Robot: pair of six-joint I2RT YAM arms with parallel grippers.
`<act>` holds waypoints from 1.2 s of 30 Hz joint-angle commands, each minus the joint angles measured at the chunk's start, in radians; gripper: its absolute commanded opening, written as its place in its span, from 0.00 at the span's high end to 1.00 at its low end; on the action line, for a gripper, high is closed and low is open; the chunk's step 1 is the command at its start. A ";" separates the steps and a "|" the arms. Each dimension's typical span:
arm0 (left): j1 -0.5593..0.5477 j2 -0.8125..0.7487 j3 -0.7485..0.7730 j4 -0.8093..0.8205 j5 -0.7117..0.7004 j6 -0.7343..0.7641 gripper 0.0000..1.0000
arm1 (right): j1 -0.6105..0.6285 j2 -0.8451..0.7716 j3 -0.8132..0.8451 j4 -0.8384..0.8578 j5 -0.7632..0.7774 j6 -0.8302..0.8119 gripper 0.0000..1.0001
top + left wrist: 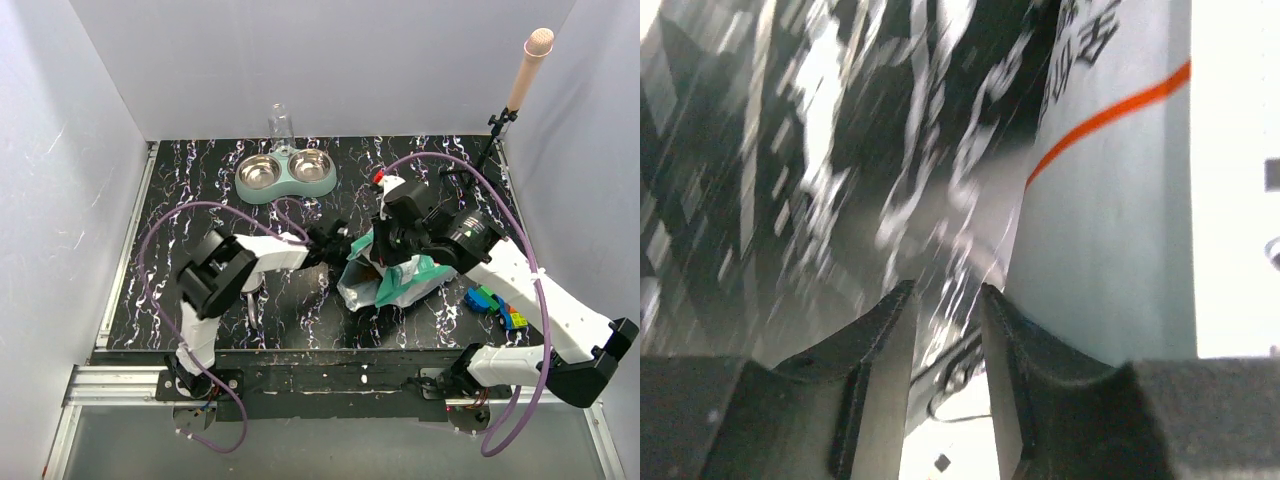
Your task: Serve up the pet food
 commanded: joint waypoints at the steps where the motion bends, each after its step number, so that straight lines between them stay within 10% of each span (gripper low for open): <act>1: 0.021 0.144 0.318 0.013 -0.006 0.086 0.69 | -0.076 -0.017 -0.020 -0.064 0.064 0.019 0.99; 7: 0.113 0.011 0.255 -0.251 -0.058 0.275 0.62 | -0.165 -0.003 -0.039 -0.061 0.038 -0.028 0.99; 17: 0.282 -0.671 -0.097 -0.696 -0.096 0.507 0.30 | -0.232 0.007 -0.051 0.008 -0.056 -0.071 0.99; 23: 0.314 -0.949 -0.167 -1.012 -0.516 0.339 0.12 | -0.232 0.018 -0.024 0.019 -0.096 -0.080 0.99; 36: 0.325 -1.377 -0.727 -0.537 -0.556 -0.108 0.12 | -0.234 0.061 0.095 -0.056 -0.163 -0.186 0.99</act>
